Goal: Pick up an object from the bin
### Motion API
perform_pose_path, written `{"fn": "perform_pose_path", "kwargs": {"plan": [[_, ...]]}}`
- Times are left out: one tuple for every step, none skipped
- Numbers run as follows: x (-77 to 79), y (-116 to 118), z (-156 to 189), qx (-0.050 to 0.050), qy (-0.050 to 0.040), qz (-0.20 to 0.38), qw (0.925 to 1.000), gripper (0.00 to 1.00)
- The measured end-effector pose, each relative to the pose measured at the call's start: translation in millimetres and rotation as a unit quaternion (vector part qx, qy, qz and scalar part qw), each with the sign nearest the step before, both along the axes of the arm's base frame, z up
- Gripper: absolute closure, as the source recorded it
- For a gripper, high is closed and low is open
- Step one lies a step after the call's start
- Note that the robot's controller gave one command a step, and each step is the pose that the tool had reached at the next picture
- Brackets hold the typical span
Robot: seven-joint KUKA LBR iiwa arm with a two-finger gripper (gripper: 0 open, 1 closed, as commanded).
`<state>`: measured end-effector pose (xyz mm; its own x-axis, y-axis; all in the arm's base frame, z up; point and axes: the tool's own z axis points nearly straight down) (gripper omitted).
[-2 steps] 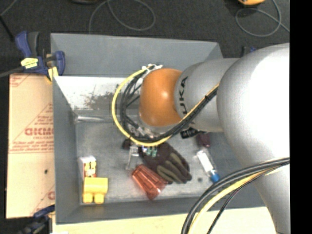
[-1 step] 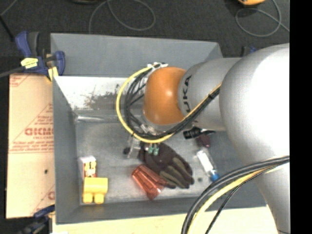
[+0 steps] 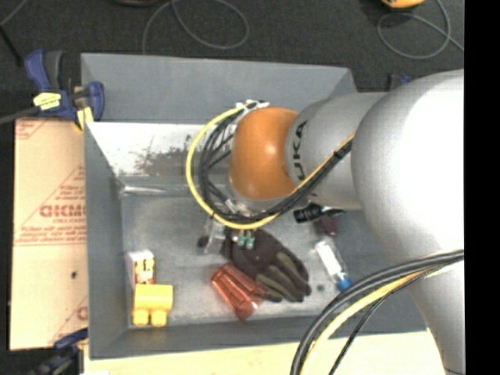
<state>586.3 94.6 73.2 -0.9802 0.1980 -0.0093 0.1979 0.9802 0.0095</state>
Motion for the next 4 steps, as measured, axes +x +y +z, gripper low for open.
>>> {"fn": "perform_pose_path", "kwargs": {"plan": [[-0.4,-0.1,2.0,0.000,-0.0001,0.000,1.0000,1.00],[0.0,-0.3,8.2,0.000,-0.0013,0.000,1.0000,1.00],[-0.6,-0.5,13.8,0.000,0.0001,0.000,1.0000,1.00],[-2.0,-0.8,32.4,0.000,0.0024,0.000,1.0000,1.00]]}}
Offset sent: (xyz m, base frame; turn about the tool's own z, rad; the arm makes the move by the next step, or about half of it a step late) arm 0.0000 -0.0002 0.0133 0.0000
